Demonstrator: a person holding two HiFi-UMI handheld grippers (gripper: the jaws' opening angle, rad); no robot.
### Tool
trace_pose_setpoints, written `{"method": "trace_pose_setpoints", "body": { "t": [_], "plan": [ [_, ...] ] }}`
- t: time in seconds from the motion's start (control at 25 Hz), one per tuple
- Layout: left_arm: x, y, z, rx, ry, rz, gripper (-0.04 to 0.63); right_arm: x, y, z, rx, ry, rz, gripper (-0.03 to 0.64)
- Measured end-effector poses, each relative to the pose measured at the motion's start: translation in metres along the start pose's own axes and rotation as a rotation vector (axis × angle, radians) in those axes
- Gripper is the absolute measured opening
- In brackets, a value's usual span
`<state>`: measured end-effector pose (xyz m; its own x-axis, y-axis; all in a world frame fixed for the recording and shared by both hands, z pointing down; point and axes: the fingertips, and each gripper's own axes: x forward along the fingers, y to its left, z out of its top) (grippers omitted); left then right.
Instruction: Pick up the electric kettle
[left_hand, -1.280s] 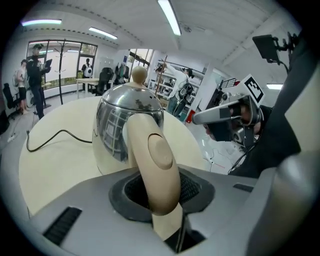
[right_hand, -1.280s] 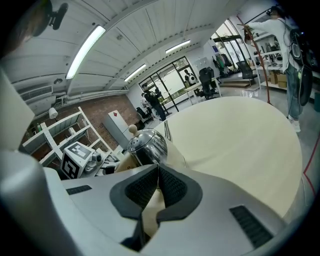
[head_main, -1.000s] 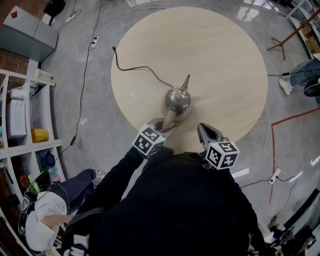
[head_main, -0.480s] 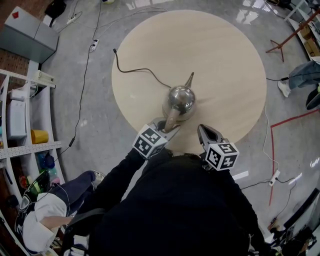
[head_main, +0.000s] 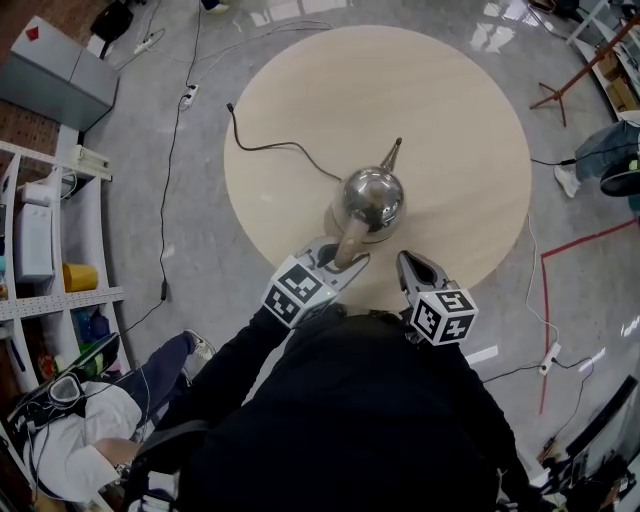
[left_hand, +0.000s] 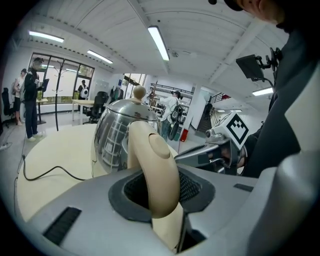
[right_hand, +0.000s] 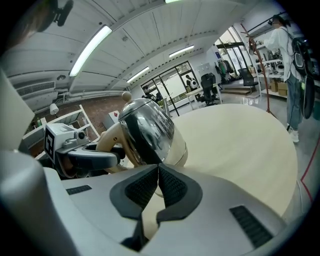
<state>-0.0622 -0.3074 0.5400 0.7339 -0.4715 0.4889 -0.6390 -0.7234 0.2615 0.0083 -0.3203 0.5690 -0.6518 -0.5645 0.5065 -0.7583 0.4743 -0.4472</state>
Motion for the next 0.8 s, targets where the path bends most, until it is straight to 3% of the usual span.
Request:
{"method": "trace_pose_setpoints", "body": {
  "t": [0.8],
  "plan": [
    [-0.035,-0.009,0.058,0.053,-0.137,0.028,0.118,-0.004,0.007,0.005,-0.007,-0.009,0.003,0.015]
  ]
}}
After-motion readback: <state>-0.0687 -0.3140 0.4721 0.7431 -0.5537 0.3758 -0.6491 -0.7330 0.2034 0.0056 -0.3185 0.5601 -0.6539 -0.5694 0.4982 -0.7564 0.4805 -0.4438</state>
